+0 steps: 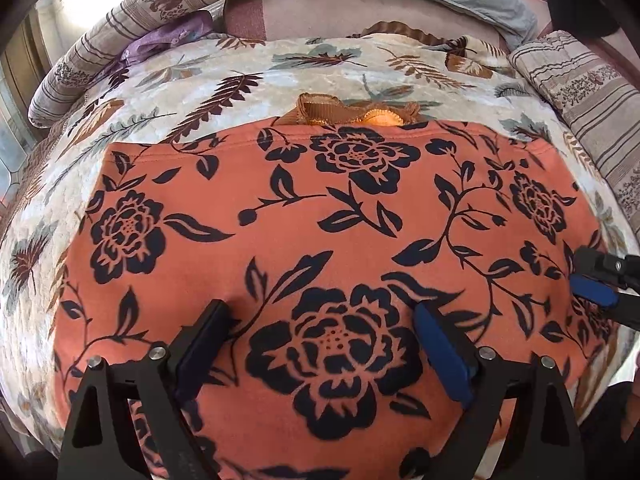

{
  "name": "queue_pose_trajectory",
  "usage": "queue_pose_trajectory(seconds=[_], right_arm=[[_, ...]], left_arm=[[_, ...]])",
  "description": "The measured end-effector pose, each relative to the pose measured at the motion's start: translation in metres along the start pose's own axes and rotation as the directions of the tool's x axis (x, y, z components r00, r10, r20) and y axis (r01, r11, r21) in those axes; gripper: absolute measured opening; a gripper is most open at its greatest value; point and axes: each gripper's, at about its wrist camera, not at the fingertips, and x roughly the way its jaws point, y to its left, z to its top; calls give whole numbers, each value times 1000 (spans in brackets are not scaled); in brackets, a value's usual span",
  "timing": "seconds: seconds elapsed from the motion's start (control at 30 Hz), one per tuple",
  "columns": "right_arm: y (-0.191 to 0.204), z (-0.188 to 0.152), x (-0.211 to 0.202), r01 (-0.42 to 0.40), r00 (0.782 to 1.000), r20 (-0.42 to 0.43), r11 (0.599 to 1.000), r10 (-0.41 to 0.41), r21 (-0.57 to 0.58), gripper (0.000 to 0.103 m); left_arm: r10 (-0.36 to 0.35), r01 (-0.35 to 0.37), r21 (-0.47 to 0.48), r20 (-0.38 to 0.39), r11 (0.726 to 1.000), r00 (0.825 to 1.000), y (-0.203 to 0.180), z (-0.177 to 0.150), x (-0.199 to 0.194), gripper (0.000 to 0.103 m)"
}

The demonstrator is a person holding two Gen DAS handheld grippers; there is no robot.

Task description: Fold small clothes

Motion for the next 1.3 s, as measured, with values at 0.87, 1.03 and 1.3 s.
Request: queue_pose_trajectory(seconds=[0.87, 1.03, 1.3], right_arm=[[51, -25, -11, -204, 977, -60, 978, 202, -29, 81], [17, -25, -1, -174, 981, -69, 980, 181, 99, 74], [-14, -75, -50, -176, 984, 23, 956, 176, 235, 79]], left_arm=[[31, -32, -109, -5, 994, 999, 62, -10, -30, 74], [134, -134, 4, 2, 991, 991, 35, -21, -17, 79], [102, -104, -89, -24, 991, 995, 44, -14, -16, 79]])
